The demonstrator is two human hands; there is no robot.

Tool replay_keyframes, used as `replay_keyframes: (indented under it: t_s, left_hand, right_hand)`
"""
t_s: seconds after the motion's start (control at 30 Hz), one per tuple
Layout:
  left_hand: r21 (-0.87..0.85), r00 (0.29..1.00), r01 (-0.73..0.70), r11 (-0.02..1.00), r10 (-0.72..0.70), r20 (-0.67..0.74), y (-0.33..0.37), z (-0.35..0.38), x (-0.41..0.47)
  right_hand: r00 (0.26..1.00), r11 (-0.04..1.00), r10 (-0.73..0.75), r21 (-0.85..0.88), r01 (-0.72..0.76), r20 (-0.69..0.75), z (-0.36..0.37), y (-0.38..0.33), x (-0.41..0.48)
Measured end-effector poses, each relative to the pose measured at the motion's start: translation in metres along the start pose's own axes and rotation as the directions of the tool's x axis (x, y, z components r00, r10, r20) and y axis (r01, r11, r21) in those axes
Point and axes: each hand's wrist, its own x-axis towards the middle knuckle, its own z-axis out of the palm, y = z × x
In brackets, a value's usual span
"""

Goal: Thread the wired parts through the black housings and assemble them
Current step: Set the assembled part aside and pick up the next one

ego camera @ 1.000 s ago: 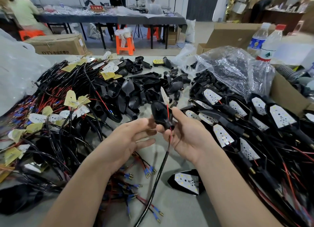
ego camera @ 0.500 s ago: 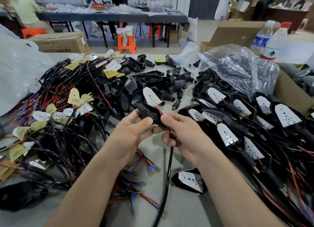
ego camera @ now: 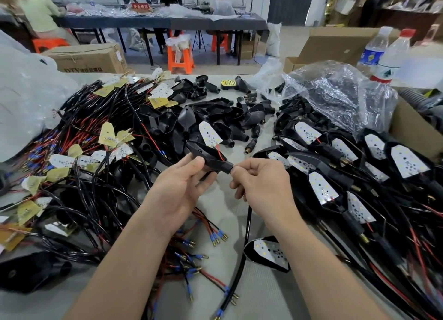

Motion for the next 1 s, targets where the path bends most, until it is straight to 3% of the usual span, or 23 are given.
replay_keyframes:
  t_s: [0.2, 0.4, 0.6, 0.73, 1.0]
  left_hand:
    - [-0.036, 0.987, 0.038, 0.999, -0.032, 0.158, 0.007, -0.007, -0.001]
    - [0.031, 0.994, 0.018, 0.999, -0.021, 0.105, 0.007, -0.008, -0.003]
    - [0.232, 0.983, -0.012, 0.973, -0.031, 0.179, 0.005, -0.005, -0.008]
    - [0.311, 0.973, -0.003, 0.95, -0.069, 0.22, 0.002, -0.001, -0.009]
    - [0.391, 0.965, -0.041, 0.919, -0.066, 0.254, 0.001, 0.0, -0.012]
  right_hand:
    - [0.999, 0.996, -0.004, -0.084, 0.007, 0.038, -0.002, 0.001, 0.0]
    - [0.998, 0.985, 0.005, -0.17, 0.005, 0.055, -0.002, 0.002, -0.001]
    - [0.998, 0.964, -0.068, 0.257, 0.063, 0.008, -0.004, -0.009, -0.001]
    - [0.993, 0.975, -0.101, 0.192, 0.109, -0.056, -0.004, -0.007, -0.001]
    - [0.985, 0.953, -0.157, 0.251, 0.172, -0.076, -0.001, -0.009, -0.003]
